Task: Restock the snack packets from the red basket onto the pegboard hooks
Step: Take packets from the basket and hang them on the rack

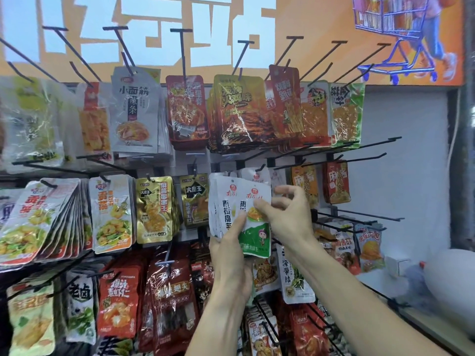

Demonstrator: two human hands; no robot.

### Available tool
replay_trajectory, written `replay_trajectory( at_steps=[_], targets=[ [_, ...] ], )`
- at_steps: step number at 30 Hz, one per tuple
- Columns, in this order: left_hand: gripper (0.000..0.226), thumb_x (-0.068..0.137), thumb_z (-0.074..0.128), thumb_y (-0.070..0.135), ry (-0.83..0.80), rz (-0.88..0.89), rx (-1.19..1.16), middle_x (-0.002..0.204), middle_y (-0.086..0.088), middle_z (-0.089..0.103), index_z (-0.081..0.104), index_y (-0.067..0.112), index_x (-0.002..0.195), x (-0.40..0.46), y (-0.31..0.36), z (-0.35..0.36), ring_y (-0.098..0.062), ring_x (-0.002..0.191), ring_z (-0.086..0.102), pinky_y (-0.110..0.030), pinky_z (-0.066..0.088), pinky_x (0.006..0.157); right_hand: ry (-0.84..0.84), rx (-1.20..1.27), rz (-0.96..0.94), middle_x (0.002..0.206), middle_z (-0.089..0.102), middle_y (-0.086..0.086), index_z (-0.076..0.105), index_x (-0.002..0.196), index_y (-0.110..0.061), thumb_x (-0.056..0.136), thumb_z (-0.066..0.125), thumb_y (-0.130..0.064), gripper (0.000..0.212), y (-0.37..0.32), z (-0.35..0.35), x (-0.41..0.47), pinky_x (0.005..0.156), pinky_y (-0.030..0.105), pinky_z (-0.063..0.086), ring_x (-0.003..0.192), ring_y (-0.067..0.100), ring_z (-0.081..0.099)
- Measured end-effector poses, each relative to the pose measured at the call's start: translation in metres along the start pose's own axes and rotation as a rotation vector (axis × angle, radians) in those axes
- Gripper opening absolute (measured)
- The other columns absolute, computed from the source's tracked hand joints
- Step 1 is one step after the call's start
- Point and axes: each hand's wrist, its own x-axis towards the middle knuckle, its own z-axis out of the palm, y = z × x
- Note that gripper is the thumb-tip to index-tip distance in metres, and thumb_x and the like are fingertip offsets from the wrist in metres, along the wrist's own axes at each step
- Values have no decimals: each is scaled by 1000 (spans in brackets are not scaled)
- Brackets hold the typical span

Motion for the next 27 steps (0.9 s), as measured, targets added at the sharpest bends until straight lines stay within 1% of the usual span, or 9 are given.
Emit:
replay_trajectory(
  at_steps=[3,5,7,9,12,15,19,24,27],
  targets=[
    [33,99,67,38,-3,30,29,109,-10,80,73,17,123,-3,2,-1,-27,88,76,-39,57,68,10,73,-1,106,74,10,59,115,-14,87,82,-7,37,0,-2,2,75,38,64,91,23,76],
    [29,103,58,37,6,71,47,98,-9,81,78,17,111,-7,5,-3,-23,80,75,-37,57,68,17,96,-27,111,72,8,63,113,-17,89,80,-8,31,1,-6,8,84,46,64,99,26,74],
    [33,104,54,34,45,80,51,92,-12,80,76,11,110,-7,8,-8,-26,78,77,-38,61,67,40,64,-83,115,72,5,66,114,-21,89,79,-8,31,-3,-9,16,90,49,62,104,25,73],
    [39,105,51,33,64,69,26,89,-21,77,72,1,114,-7,11,-13,-35,76,76,-38,64,64,76,0,-143,119,70,-1,68,119,-24,91,77,-8,34,-9,-11,23,94,51,60,109,23,70],
    [42,106,47,31,75,68,13,96,-29,76,70,-2,116,-8,14,-18,-40,79,76,-37,65,62,96,-89,-214,121,68,-7,69,125,-23,93,76,-11,35,-16,-13,35,99,46,58,115,17,64],
    [41,107,45,30,58,88,33,100,-27,77,71,1,116,-10,17,-18,-38,83,76,-38,66,69,74,-150,-242,124,68,-6,70,130,-20,94,76,-12,37,-19,-12,44,102,42,55,117,15,62],
    [42,109,42,29,19,135,121,103,-22,79,74,4,116,-13,18,-18,-35,82,75,-40,59,76,48,-219,-262,126,69,-5,70,131,-19,92,78,-14,41,-21,-9,46,93,29,56,102,5,65],
    [37,107,50,28,6,103,124,105,-20,79,76,4,114,-18,23,-17,-38,84,77,-39,61,76,112,-276,-232,126,71,0,71,130,-15,91,79,-11,40,-24,-1,45,105,41,54,120,15,64],
    [32,106,55,25,-4,84,99,104,-22,79,75,1,114,-20,26,-16,-41,86,77,-43,61,80,140,-325,-207,128,71,1,71,131,-15,93,76,-9,39,-28,1,43,107,39,51,122,17,64]
  ],
)
